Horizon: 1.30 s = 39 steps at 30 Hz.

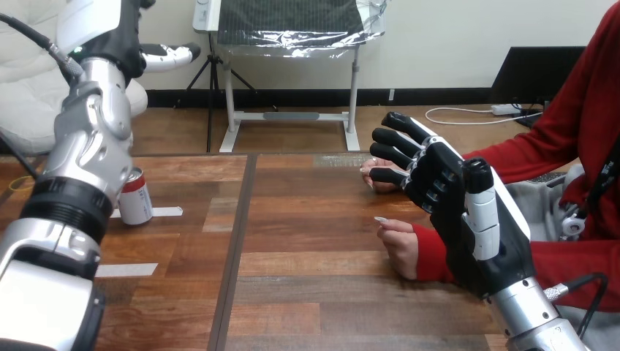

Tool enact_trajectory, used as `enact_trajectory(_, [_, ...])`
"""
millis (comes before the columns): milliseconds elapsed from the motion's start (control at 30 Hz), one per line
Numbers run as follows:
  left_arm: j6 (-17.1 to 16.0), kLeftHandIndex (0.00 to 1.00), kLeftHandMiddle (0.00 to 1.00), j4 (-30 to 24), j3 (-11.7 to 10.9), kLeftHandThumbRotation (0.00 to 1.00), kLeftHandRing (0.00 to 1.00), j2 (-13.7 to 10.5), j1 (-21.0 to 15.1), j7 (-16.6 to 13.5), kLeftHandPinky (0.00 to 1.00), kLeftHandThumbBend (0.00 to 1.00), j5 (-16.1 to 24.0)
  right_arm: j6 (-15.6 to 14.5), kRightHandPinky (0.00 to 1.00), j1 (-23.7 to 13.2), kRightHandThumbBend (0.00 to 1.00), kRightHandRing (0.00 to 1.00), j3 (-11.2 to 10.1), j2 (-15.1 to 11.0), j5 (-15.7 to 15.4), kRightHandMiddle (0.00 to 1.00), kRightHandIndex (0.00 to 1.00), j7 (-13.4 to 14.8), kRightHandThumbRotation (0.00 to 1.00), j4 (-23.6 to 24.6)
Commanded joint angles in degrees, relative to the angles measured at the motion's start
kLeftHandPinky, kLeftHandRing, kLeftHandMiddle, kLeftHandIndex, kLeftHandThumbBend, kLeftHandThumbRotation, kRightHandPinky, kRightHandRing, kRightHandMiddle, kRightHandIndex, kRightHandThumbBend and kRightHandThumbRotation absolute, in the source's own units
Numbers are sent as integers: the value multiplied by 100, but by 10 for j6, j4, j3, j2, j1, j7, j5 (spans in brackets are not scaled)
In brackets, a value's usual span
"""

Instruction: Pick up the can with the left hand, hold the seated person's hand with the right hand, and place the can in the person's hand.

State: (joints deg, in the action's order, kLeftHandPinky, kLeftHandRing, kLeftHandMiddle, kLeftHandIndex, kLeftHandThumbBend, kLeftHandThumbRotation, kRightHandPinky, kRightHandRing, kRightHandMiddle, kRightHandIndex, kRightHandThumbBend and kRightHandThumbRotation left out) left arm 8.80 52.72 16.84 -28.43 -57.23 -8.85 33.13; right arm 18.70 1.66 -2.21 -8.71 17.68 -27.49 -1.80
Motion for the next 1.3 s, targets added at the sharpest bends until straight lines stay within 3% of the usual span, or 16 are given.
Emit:
enact_trajectory(0, [-33,89,90,55,25,70,89,-9,-21,-14,88,65,25,7,79,-37,84,87,-2,6,2,86,88,1,100,-2])
enact_trajectory(467, [-66,92,94,148,65,83,93,-3,-55,-16,91,65,61,10,77,-33,84,86,1,11,-1,86,87,5,100,-1])
enact_trajectory(1267, [-46,94,96,215,125,90,95,10,-80,12,94,74,110,16,77,-32,83,86,2,11,-3,86,88,-1,100,-2])
